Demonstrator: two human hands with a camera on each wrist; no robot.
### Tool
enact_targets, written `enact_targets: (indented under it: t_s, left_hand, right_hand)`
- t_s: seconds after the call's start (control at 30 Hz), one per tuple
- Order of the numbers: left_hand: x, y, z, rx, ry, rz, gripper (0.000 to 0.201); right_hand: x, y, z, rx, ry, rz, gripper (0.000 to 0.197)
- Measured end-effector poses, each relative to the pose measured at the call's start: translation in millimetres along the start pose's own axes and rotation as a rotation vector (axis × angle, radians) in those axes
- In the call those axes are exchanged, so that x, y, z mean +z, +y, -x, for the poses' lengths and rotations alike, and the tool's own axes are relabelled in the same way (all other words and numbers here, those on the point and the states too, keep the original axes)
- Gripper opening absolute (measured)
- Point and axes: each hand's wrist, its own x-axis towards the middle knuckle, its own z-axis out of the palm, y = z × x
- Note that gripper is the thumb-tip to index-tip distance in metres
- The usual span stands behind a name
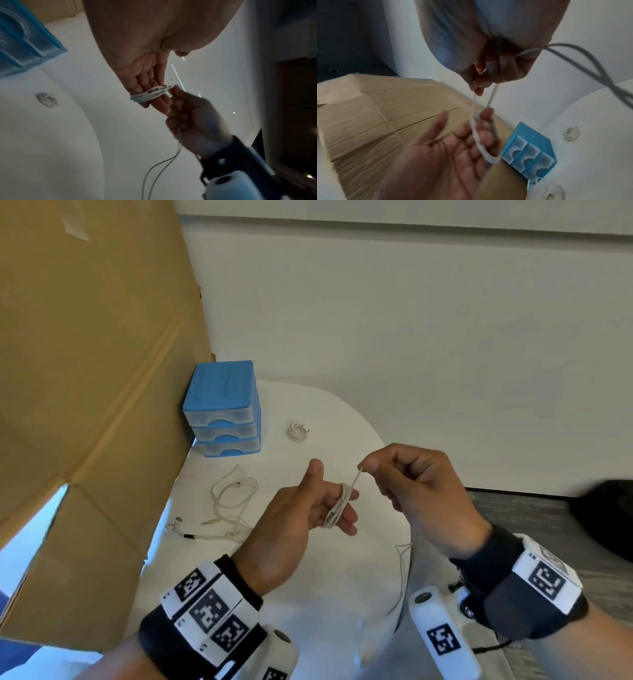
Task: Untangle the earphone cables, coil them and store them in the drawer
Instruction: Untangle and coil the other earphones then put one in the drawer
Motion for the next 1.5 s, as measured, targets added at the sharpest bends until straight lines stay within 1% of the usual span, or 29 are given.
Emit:
enact_targets:
  t_s: [0.07,0.13,0.2,0.3,0.37,0.43,0.47,0.53,0.6,0.67,0.73,0.77,0.87,0.9,0.97,1.03,1.1,1.17,1.27,1.33,1.37,1.43,1.5]
  left_hand:
    - [0.8,6.3,-0.5,-0.043,-0.049,0.111,0.084]
    - [-1.7,13.4,1.0,-0.084,-0.089,0.276,0.088]
    - [-6.2,20.3,3.7,-0.081,-0.095,0.466,0.091]
    - [-13.2,26.8,4.8,-0.023,-0.024,0.704,0.094]
    - [-17.3,28.8,3.3,0.016,0.039,0.775,0.097]
    - [-20.4,31.0,2.2,0.036,0.085,0.769,0.096]
    - [-21.5,31.7,1.9,0.04,0.104,0.744,0.095]
    - [-23.2,32.0,1.8,0.041,0.13,0.695,0.094]
    - [-24.3,32.9,1.6,0.036,0.142,0.686,0.093]
    - [-27.1,36.9,2.0,0.034,0.141,0.729,0.093]
    - [-31.8,44.0,2.9,0.022,0.144,0.782,0.087]
    - [-33.2,47.3,3.7,0.005,0.145,0.788,0.08]
    - [-29.0,49.2,3.6,-0.03,0.154,0.706,0.042]
    - [-26.1,47.9,2.9,-0.029,0.157,0.669,0.033]
    - [-21.5,45.8,0.5,-0.016,0.164,0.633,0.023]
    - [-20.9,44.6,-1.9,0.007,0.183,0.658,0.021]
    - [-23.7,43.0,-3.7,0.018,0.206,0.692,0.023]
    - [-27.1,40.9,-4.8,0.007,0.223,0.675,0.022]
    - [-30.3,40.4,-4.9,-0.037,0.25,0.565,0.02]
    - [-29.3,41.8,-3.3,-0.062,0.244,0.466,0.026]
    - [-27.2,42.1,-2.1,-0.072,0.232,0.424,0.028]
    - [-21.5,39.5,0.2,-0.084,0.199,0.363,0.029]
    - [-15.4,34.9,1.5,-0.084,0.163,0.313,0.028]
  right_hand:
    - [0.4,7.3,-1.6,0.035,0.012,0.022,0.014]
    - [2.5,15.1,-1.2,0.076,0.008,0.045,0.014]
    - [6.9,22.4,2.0,0.11,-0.037,0.083,0.015]
    - [17.9,30.3,13.2,0.129,-0.216,0.2,0.02]
    - [27.7,31.1,23.5,0.157,-0.383,0.203,0.02]
    - [36.1,28.0,32.4,0.199,-0.496,0.137,0.021]
    - [38.5,25.8,34.9,0.203,-0.517,0.107,0.022]
    - [39.5,24.1,35.2,0.179,-0.512,0.102,0.023]
    - [37.5,24.6,33.8,0.145,-0.506,0.153,0.024]
    - [35.6,27.8,33.9,0.127,-0.516,0.24,0.023]
    - [33.2,34.5,32.2,0.133,-0.489,0.324,0.024]
    - [31.1,37.8,30.0,0.143,-0.458,0.354,0.024]
    - [21.8,41.8,20.5,0.182,-0.372,0.407,0.025]
    - [18.8,42.0,18.5,0.192,-0.361,0.411,0.025]
    - [16.4,41.7,18.5,0.195,-0.372,0.411,0.024]
    - [19.3,39.4,22.2,0.177,-0.421,0.406,0.023]
    - [25.1,36.5,26.7,0.156,-0.479,0.398,0.022]
    - [28.8,34.3,28.9,0.168,-0.505,0.398,0.023]
    - [25.4,33.9,26.9,0.188,-0.463,0.446,0.021]
    - [21.5,32.4,23.0,0.197,-0.422,0.451,0.012]
    - [20.3,31.0,20.9,0.216,-0.411,0.412,0.019]
    - [20.2,27.8,17.6,0.244,-0.413,0.283,0.047]
    - [20.9,21.8,17.4,0.188,-0.404,0.282,0.065]
